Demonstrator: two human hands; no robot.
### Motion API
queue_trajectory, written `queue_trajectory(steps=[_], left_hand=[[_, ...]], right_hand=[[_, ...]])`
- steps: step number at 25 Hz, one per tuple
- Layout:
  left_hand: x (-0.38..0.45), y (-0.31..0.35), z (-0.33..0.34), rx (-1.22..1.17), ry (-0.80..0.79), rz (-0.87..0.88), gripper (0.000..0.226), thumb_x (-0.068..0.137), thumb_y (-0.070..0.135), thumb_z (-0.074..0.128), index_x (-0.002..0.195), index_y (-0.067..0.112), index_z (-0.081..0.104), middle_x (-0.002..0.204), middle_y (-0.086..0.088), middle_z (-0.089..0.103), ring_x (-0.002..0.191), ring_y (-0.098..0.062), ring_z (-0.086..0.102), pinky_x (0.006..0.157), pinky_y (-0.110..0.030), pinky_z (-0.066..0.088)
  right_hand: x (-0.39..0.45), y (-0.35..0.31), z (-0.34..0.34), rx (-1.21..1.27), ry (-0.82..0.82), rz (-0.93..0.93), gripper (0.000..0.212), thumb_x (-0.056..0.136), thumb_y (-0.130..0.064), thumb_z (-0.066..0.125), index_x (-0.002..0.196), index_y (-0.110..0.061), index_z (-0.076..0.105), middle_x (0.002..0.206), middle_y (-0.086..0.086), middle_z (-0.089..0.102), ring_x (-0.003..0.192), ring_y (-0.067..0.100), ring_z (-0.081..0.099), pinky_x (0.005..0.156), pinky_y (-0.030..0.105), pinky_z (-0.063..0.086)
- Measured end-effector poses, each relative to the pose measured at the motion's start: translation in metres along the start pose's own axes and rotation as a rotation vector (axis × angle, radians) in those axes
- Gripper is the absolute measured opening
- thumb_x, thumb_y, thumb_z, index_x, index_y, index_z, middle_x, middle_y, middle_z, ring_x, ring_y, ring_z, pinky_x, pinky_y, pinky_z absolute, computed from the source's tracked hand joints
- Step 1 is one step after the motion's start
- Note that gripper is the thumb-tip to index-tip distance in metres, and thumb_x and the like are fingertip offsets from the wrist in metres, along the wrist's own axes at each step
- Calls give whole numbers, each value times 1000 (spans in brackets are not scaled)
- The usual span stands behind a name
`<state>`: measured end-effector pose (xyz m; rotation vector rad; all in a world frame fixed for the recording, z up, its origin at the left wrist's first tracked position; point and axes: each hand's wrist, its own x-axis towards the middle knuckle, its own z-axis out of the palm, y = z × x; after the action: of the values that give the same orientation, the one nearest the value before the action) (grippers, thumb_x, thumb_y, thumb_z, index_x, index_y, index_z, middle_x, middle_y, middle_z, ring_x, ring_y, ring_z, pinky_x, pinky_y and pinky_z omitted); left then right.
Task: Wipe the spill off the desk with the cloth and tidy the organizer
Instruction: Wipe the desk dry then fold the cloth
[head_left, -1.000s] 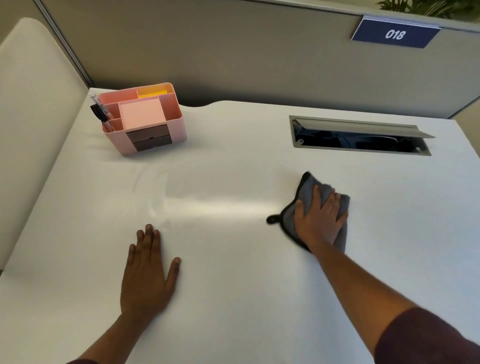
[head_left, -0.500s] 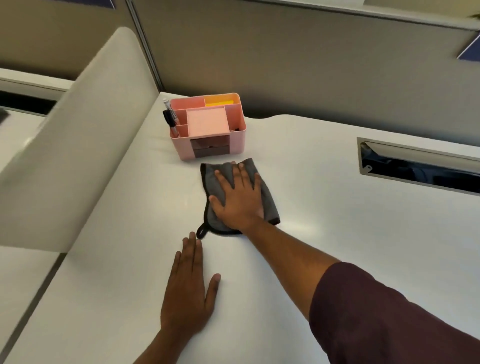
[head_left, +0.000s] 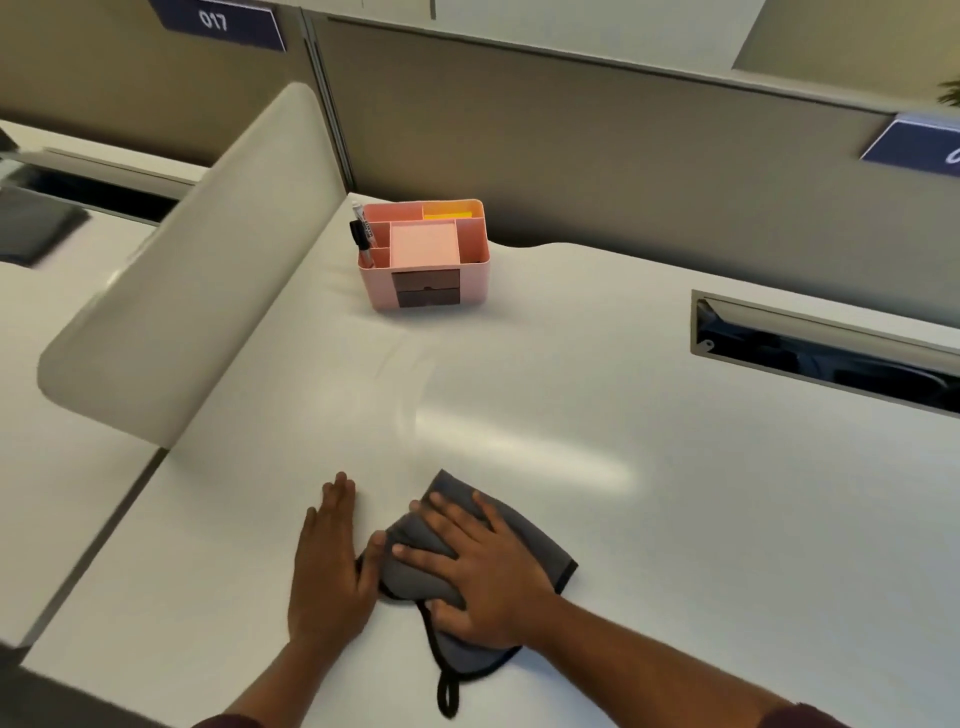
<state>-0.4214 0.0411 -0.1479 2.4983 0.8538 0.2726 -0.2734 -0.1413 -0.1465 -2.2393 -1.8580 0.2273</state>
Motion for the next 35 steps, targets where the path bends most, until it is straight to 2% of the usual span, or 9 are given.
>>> queue_trajectory(steps=[7, 11, 14, 17, 20, 22, 26, 31, 35], left_hand=[[-21, 43, 12, -47, -60, -116, 66, 103, 43, 38, 158, 6, 33, 171, 2, 15, 159, -16, 9, 129, -36, 9], [-24, 122, 37, -147, -189, 114, 49, 105, 36, 44, 150, 18, 49, 167, 5, 27, 158, -12, 4, 127, -31, 10], [-33, 179, 50, -242, -228, 6, 54, 104, 43, 43, 151, 19, 45, 160, 1, 42, 157, -24, 21, 125, -35, 24], [-38, 205, 53, -227, -203, -171, 50, 94, 43, 60, 135, 14, 56, 137, -7, 58, 131, -29, 48, 107, -36, 41], [-33, 210, 52, -164, -316, -283, 51, 90, 52, 63, 128, 20, 55, 125, -4, 60, 120, -31, 54, 95, -39, 47], [-29, 212, 53, -380, -399, -298, 39, 92, 45, 65, 122, 25, 51, 110, 4, 66, 107, -25, 64, 90, -42, 55], [-17, 224, 49, -576, -464, -365, 25, 98, 36, 61, 115, 27, 46, 102, 8, 64, 98, -18, 66, 82, -40, 58], [27, 273, 44, -584, -497, -252, 28, 99, 37, 60, 117, 22, 45, 104, 4, 62, 92, -12, 63, 70, -31, 51], [50, 331, 57, -762, -626, -283, 18, 101, 29, 59, 112, 15, 62, 110, -2, 70, 98, -19, 67, 71, -28, 53]], right_hand=[[-113, 36, -27, -24, 34, 537, 72, 96, -69, 42, 162, -51, 19, 176, -4, 7, 163, 20, 2, 125, 62, 15], [-116, 40, -54, 230, 57, 661, 81, 90, -87, 31, 161, -54, 10, 176, -11, -2, 159, 9, -20, 130, 51, -3], [-123, 46, -71, 449, 333, 938, 77, 91, -76, 48, 159, -44, 31, 170, -10, 24, 160, 14, 11, 127, 39, 21], [-141, 50, -77, 456, 361, 1239, 69, 92, -53, 63, 152, -26, 44, 152, -1, 46, 141, 22, 47, 110, 37, 46], [-153, 50, -75, 523, 313, 1265, 69, 92, -48, 68, 151, -24, 44, 143, -2, 51, 126, 18, 59, 99, 31, 53], [-158, 53, -77, 605, 306, 1298, 68, 92, -46, 72, 150, -22, 47, 134, -2, 59, 117, 17, 64, 93, 27, 52], [-176, 71, -89, 971, 432, 1349, 24, 93, -32, 77, 113, -19, 75, 101, -9, 75, 102, 19, 72, 89, 37, 61], [-217, 107, -120, 1236, 600, 1330, 21, 105, -32, 61, 114, -14, 67, 110, 3, 72, 103, 25, 69, 80, 38, 62], [-237, 140, -142, 1088, 672, 1371, 27, 109, -39, 48, 127, -22, 58, 122, 0, 66, 107, 20, 65, 82, 35, 57]])
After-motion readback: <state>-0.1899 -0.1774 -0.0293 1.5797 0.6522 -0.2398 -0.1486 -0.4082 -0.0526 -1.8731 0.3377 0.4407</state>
